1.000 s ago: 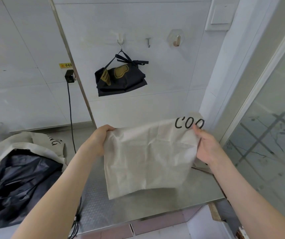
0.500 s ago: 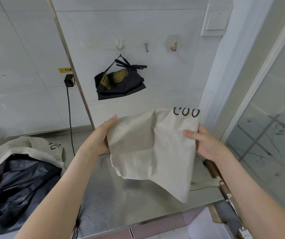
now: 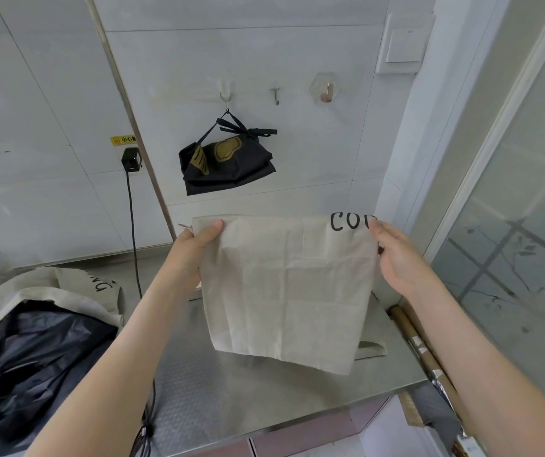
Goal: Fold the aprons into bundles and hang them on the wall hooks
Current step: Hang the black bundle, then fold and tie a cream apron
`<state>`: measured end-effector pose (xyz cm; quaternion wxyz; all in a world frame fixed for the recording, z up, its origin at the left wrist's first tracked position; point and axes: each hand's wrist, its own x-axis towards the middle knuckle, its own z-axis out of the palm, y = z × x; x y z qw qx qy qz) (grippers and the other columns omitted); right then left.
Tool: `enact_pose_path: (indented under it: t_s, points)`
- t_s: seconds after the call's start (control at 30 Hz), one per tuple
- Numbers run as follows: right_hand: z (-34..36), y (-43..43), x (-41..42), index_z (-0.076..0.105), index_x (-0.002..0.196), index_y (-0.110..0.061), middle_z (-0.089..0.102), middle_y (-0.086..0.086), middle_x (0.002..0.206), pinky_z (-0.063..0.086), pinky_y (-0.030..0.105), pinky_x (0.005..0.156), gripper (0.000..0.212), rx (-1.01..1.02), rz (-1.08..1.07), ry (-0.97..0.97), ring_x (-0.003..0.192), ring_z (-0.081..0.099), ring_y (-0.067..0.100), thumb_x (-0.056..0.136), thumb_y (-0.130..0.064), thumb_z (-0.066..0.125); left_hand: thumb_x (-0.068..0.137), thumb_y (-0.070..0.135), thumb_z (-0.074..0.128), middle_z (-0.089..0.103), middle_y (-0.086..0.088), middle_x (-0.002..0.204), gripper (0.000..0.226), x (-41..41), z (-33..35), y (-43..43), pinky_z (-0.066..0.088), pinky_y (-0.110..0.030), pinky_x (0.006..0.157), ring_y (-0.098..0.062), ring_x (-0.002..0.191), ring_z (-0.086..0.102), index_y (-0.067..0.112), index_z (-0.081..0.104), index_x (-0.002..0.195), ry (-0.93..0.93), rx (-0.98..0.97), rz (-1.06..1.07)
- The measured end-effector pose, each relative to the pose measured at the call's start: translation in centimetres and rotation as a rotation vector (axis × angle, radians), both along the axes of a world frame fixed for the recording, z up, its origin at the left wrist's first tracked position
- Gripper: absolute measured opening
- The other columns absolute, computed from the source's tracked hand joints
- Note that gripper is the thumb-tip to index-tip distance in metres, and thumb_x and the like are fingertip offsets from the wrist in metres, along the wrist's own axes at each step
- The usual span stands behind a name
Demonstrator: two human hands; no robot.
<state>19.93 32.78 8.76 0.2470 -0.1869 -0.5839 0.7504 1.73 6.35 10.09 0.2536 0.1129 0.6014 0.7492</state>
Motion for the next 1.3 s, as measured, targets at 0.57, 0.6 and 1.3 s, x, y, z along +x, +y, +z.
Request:
enact_pose_path:
  t_s: [0.57, 0.6, 1.3]
  points:
    - [-0.8, -0.5, -0.3, 0.075, 0.086, -0.021, 0.073, 0.004, 0.101, 0.046, 0.038, 0.100, 0.020, 0.042, -0.125, 0.081, 0.106, 0.065, 0.022, 0.083, -0.036, 0.062, 0.088, 0.010, 0.066, 0.060, -0.006, 0.098, 0.043, 0.6, -1.5, 0.2, 0.051, -0.029, 0.073, -0.017, 0.083, 0.061, 0.014, 0.039, 0.121, 0.106, -0.101, 0.219]
    - [-0.8, -0.4, -0.3, 0.075, 0.088, -0.021, 0.072, 0.006, 0.106, 0.043, 0.042, 0.105, 0.024, 0.074, -0.139, 0.086, 0.112, 0.062, 0.026, 0.079, -0.040, 0.065, 0.089, 0.008, 0.065, 0.060, -0.008, 0.097, 0.049, 0.4, -1.7, 0.0, 0.051, -0.030, 0.077, -0.019, 0.084, 0.061, 0.019, 0.035, 0.125, 0.127, -0.080, 0.181]
    - [-1.9, -0.4, -1.5, 0.044, 0.092, -0.022, 0.057, 0.010, 0.098, 0.045, 0.035, 0.086, 0.032, 0.158, -0.232, -0.049, 0.093, 0.056, 0.021, 0.087, 0.004, 0.061, 0.086, 0.018, 0.070, 0.062, -0.005, 0.073, 0.014, -1.3, -3.0, -2.3, 0.041, -0.026, 0.062, -0.016, 0.063, 0.054, 0.007, 0.061, 0.087, 0.107, -0.523, 0.114]
